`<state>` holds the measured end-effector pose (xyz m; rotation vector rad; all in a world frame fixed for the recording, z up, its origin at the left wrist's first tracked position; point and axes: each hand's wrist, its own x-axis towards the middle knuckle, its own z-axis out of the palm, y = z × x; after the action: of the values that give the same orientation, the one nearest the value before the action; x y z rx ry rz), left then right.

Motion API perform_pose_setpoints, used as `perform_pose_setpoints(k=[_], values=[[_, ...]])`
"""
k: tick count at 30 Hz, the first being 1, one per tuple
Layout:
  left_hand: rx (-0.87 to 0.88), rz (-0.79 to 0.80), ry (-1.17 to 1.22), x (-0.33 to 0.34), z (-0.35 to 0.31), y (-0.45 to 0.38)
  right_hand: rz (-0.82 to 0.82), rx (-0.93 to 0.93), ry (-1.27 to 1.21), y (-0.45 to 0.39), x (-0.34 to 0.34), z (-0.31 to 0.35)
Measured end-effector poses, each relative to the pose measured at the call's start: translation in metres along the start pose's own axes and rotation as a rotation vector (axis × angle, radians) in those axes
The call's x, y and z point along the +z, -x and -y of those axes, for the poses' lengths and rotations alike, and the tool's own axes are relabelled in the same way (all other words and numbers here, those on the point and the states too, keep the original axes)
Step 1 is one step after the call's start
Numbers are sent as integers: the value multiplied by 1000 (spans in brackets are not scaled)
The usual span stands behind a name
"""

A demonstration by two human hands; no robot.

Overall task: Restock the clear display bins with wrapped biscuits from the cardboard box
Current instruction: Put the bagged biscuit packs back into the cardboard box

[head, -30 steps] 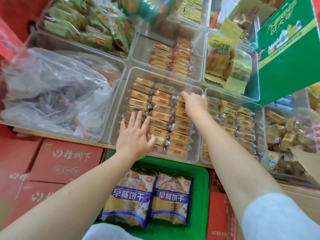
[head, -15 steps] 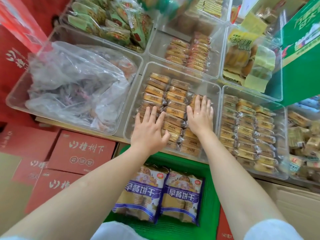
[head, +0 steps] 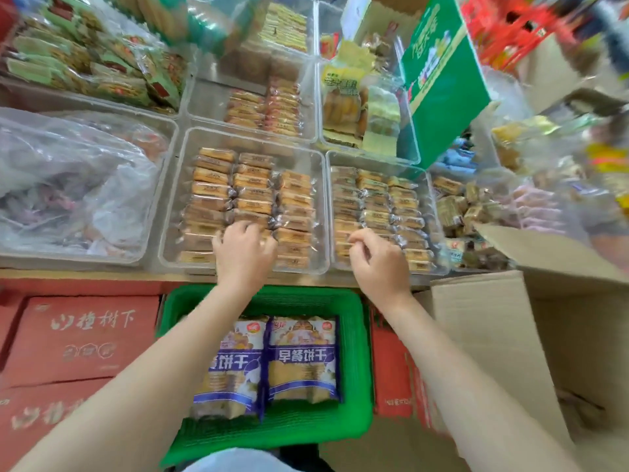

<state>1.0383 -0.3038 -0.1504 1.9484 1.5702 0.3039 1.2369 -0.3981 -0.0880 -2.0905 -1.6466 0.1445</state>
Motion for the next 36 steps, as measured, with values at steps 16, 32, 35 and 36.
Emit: perform_pose_setpoints(k=[16, 32, 35, 36], values=[[902, 259, 12, 219, -395, 271, 621, 387, 260, 177, -244, -365], [453, 309, -273, 298, -420, 250, 1281, 220, 589, 201, -190, -526], [405, 297, -252, 297, -417, 249, 1234, 209, 490, 199, -188, -526], [395, 297, -241, 297, -416, 249, 1209, 252, 382, 194, -188, -523]])
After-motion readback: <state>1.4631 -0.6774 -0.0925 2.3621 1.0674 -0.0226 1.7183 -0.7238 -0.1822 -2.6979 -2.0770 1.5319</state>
